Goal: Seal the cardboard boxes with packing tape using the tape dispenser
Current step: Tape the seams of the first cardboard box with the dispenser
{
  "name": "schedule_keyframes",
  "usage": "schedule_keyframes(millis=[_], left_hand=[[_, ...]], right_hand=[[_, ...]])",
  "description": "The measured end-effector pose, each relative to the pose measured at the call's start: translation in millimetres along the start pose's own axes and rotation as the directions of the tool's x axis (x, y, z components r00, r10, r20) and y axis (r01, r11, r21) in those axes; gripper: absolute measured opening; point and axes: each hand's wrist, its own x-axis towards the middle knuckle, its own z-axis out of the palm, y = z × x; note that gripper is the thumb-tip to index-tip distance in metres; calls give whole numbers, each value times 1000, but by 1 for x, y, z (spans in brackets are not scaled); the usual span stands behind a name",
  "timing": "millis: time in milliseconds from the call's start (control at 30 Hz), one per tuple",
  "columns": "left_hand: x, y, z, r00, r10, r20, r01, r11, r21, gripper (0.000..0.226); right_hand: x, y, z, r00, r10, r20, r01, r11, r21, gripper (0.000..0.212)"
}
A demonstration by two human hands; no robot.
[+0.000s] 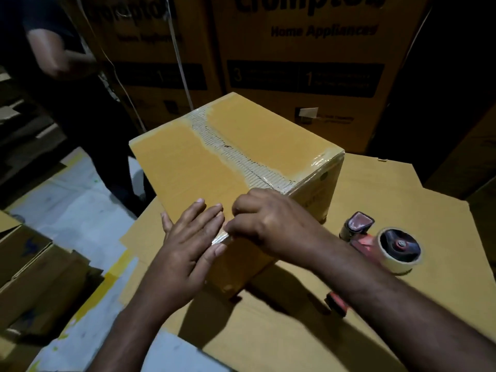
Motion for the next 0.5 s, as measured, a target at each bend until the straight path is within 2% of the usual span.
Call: schedule_keyframes(millis=[67, 133, 233, 300, 400, 433, 500], left_hand=[[-4, -11, -10, 1000, 6, 5, -6, 1000, 2, 51], [-6, -22, -18, 1000, 6, 9, -6, 1000, 5, 52], [-7, -36, -25, 1000, 2, 7, -2, 1000, 24, 51], [-9, -46, -28, 998, -61, -12, 61, 998, 11, 50], [-10, -57, -34, 966, -233, -109, 217, 965, -145, 41], [-10, -60, -35, 939, -310, -149, 274, 936, -221, 36], [-7, -65, -35, 860, -457, -226, 367, 863, -347, 35]], right_hand=[[-1, 18, -3, 999, 12, 35, -11, 1000, -21, 32], [-1, 34, -12, 994, 73, 76, -71, 997, -38, 31], [-2, 54, -23, 970, 213, 114, -207, 976, -64, 29], [-6, 70, -27, 932, 334, 140, -322, 941, -102, 31], [-17, 95, -26, 803, 581, 132, -577, 814, -68, 47], [-20, 99, -25, 741, 662, 109, -667, 745, 7, 54], [-24, 99, -17, 629, 771, 102, -760, 583, 286, 64]])
